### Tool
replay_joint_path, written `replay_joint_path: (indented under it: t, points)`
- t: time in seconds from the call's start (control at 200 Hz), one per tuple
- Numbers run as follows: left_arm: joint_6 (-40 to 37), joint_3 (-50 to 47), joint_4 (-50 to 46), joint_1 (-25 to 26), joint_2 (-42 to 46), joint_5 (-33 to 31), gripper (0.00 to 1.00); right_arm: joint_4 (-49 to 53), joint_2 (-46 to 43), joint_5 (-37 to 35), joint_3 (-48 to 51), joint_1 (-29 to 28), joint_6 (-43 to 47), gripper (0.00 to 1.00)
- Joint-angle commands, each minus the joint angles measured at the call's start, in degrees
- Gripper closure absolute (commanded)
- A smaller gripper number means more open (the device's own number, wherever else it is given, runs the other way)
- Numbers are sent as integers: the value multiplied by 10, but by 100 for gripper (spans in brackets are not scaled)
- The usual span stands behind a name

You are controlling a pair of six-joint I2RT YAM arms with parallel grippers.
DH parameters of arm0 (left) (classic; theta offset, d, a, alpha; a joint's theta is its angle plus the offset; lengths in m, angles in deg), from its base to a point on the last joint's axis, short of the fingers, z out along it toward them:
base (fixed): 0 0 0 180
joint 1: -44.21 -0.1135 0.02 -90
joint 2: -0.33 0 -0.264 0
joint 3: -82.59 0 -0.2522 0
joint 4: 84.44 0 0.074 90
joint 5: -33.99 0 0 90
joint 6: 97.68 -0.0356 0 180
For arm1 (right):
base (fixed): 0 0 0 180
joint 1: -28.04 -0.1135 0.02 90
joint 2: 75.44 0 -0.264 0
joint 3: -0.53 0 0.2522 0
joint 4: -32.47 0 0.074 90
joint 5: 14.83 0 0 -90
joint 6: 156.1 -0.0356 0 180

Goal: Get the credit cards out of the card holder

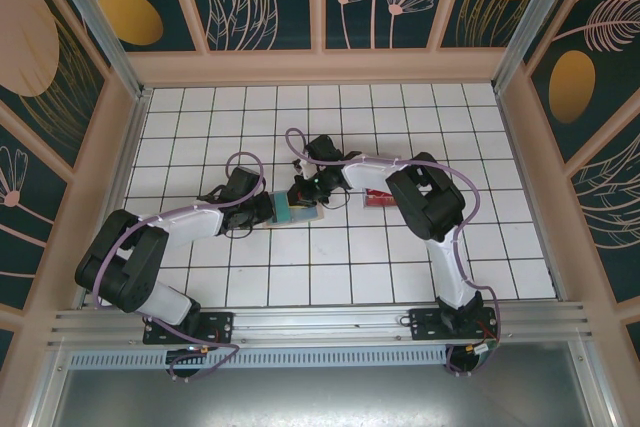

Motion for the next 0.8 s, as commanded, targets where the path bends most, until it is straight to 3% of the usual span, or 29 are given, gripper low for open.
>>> replay_joint_path:
  t: [0.0, 0.275, 0.796]
  points:
    - [2, -13, -8, -2, 1, 5, 91, 6, -13, -3, 3, -5, 4, 100]
    - [-1, -16, -14, -2, 5, -3, 92, -7, -49, -15, 36, 19, -5, 100]
    - [-3, -13, -14, -2, 4, 0, 92, -6, -37, -8, 36, 15, -5, 100]
